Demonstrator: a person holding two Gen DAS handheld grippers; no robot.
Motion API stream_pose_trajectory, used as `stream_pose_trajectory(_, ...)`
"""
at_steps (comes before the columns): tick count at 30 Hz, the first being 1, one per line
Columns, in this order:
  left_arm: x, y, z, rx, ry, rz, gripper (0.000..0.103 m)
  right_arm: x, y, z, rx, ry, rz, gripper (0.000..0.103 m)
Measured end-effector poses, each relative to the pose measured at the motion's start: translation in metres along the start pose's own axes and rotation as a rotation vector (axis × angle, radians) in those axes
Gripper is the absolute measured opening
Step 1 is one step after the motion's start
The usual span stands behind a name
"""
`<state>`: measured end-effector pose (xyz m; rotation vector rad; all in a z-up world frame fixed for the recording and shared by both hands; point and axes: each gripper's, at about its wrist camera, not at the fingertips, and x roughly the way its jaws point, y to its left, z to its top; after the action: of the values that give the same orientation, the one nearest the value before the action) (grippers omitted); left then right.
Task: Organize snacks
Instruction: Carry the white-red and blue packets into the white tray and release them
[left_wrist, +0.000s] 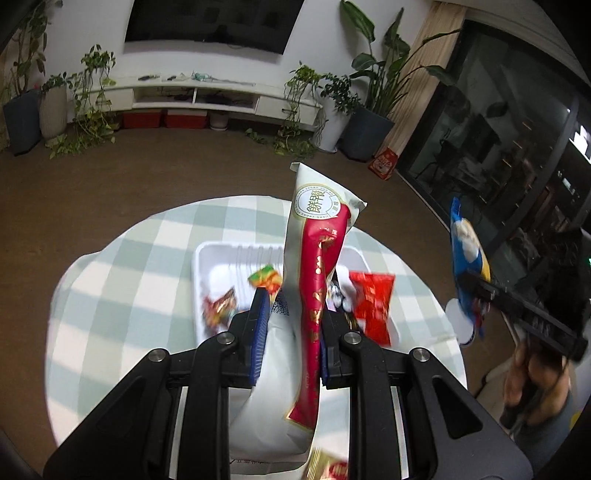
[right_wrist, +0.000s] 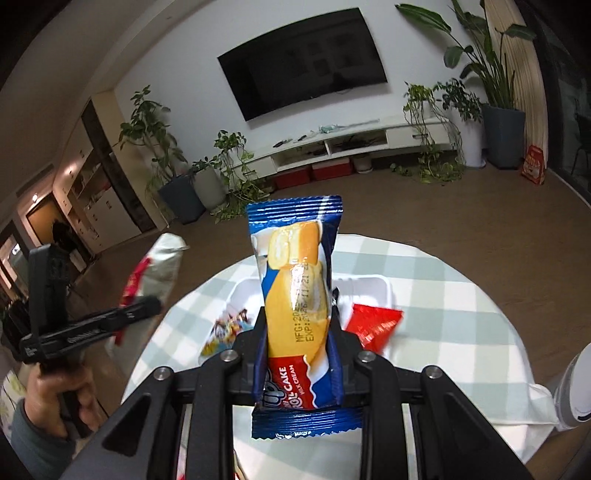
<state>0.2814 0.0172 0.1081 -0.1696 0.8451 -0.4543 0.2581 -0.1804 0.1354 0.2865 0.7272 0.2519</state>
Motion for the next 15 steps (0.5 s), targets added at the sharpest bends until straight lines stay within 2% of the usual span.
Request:
stream_pose_trajectory(7, 0.071, 0.008, 0.014, -0.096, 0.081, -0.009, 0.020, 0.062, -0.003, 0.005, 0.057, 0.072, -0.042, 0.029)
stream_pose_trajectory(15, 0.121, 0.011, -0.002, -0.097, 0.144, 0.015, 0.020, 0.105, -0.010, -0.005, 0.097, 0.145, -0.078, 0.029)
